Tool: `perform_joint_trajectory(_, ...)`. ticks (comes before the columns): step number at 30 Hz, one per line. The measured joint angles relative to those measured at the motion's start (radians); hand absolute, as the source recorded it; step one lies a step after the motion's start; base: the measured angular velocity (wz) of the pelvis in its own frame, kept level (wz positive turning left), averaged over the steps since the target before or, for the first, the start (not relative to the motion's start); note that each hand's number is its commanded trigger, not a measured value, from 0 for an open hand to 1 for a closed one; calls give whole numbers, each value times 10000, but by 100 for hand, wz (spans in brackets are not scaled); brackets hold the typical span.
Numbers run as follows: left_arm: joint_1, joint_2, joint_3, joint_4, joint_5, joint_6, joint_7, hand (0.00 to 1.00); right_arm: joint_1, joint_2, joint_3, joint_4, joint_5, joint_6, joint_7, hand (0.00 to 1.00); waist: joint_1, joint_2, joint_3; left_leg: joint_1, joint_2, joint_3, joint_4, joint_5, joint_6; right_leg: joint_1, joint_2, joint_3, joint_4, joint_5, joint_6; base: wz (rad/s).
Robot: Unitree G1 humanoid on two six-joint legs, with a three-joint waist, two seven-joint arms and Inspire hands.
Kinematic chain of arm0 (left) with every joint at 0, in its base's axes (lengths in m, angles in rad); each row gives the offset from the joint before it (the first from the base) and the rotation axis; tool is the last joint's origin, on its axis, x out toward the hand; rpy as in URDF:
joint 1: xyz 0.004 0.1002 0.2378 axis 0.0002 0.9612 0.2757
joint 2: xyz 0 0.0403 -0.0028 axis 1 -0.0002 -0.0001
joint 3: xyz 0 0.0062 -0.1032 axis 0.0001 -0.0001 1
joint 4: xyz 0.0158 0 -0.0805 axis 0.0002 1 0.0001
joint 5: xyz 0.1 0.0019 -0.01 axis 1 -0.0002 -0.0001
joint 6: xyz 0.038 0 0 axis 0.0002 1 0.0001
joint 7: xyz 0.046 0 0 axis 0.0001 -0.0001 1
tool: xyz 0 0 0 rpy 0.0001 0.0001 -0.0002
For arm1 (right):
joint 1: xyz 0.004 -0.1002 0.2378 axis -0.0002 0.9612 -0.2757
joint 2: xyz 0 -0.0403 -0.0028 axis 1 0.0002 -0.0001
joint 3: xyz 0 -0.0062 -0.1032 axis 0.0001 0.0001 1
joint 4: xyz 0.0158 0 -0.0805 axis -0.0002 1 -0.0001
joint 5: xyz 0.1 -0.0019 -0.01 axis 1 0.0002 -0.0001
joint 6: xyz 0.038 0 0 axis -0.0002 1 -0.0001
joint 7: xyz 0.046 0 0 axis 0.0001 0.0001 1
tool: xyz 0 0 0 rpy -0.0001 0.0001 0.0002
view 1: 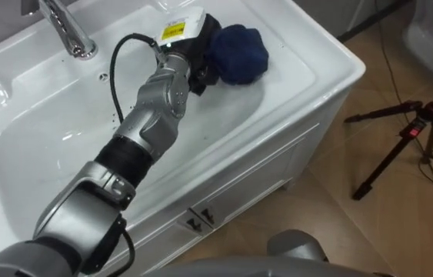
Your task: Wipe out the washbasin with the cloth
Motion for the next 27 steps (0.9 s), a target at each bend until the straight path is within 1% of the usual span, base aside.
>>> perform_joint_trajectory(5, -3, 42, -118, 99, 11, 13, -3, 100, 64, 12, 20, -9, 3, 107, 1, 0, 10, -33, 23, 118, 4, 37, -12, 0, 0, 85, 10, 8, -2, -1, -2, 0)
perform_joint_trajectory(10, 55, 55, -67, 1054, 148, -96, -6, 100, 85, 67, 98, -93, 18, 132, 3, 0, 108, -144, 86, 146, 6, 34, -5, 0, 0, 90, 27, 54, -3, -4, -4, 0)
perform_joint_trajectory(12, 254, 90, -6, 1343, 294, -104, -6, 100, 191, 65, 93, -197, 29, 138, -14, 0, 129, -183, 82, 143, 7, 37, -5, 0, 0, 54, 32, 59, 18, -3, -4, -2)
perform_joint_trajectory(14, 653, 164, 173, 1951, 598, -150, -4, 100, 310, 63, 63, -335, -4, 199, -16, 0, 283, -236, 53, 169, 13, 17, -2, 0, 0, 45, 65, 160, 33, 1, -12, -11)
perform_joint_trajectory(15, 746, 163, 252, 2178, 629, -140, -3, 100, 324, 66, 56, -334, -43, 217, -15, 0, 305, -254, 43, 190, 15, 18, -7, 0, 0, 63, 70, 162, 28, 3, -14, -8)
perform_joint_trajectory(16, 1075, 163, 526, 2529, 906, -121, -4, 100, 382, 83, -34, -344, -152, 240, -17, 0, 326, -318, 41, 284, 33, 26, -24, 0, 0, 169, 90, 170, 15, 1, -19, 0)
perform_joint_trajectory(17, 1295, 165, 694, 2630, 1015, -96, -2, 100, 444, 95, -70, -360, -206, 252, -21, 0, 333, -353, 13, 324, 44, 26, -26, 0, 0, 222, 104, 190, 15, 0, -25, 0)
perform_joint_trajectory(18, 1713, 170, 1126, 2728, 1122, -47, 45, 100, 515, 140, -193, -399, -225, 306, -30, 0, 373, -447, -48, 374, 65, 26, -25, 0, 0, 296, 122, 189, 7, -7, -46, 0)
perform_joint_trajectory(19, 1948, 168, 1548, 2882, 1226, -70, 252, 100, 653, 198, -234, -390, -226, 315, -35, 0, 506, -573, -69, 479, 76, 34, -29, 0, 0, 378, 131, 170, 27, -26, -74, 0)
perform_joint_trajectory(20, 2078, 172, 1900, 3046, 1365, -70, 339, 100, 770, 228, -292, -369, -224, 318, -42, 0, 659, -664, -157, 512, 86, 36, -30, 0, -1, 426, 144, 180, 12, -31, -82, 0)
perform_joint_trajectory(22, 2284, 229, 2360, 3247, 1460, -73, 521, 100, 1010, 226, -684, -569, -201, 322, -104, 0, 851, -718, -161, 674, 93, 39, -94, -2, -2, 587, 162, 191, -20, -30, -83, -2)
perform_joint_trajectory(23, 2459, 305, 2574, 3319, 1461, -87, 613, 100, 1117, 213, -841, -706, -198, 305, -215, 0, 885, -736, -161, 771, 90, 42, -109, -4, -5, 690, 156, 184, -58, -30, -82, 0)
perform_joint_trajectory(24, 2517, 339, 2653, 3380, 1457, -104, 674, 100, 1116, 204, -870, -722, -174, 306, -262, 0, 903, -733, -167, 822, 88, 39, -125, -6, -5, 706, 156, 185, -95, -31, -81, 0)
perform_joint_trajectory(25, 2526, 379, 2840, 3595, 1453, -155, 717, 100, 1121, 187, -935, -709, -54, 310, -318, 0, 965, -697, -199, 902, 89, 41, -204, -7, -6, 757, 166, 166, -164, -25, -76, 3)
perform_joint_trajectory(27, 2527, 464, 3035, 3749, 1647, -162, 716, 100, 1138, 187, -1064, -662, -33, 313, -309, 0, 1074, -650, -206, 970, 97, 39, -276, -13, -13, 773, 196, 168, -153, -16, -71, 0)
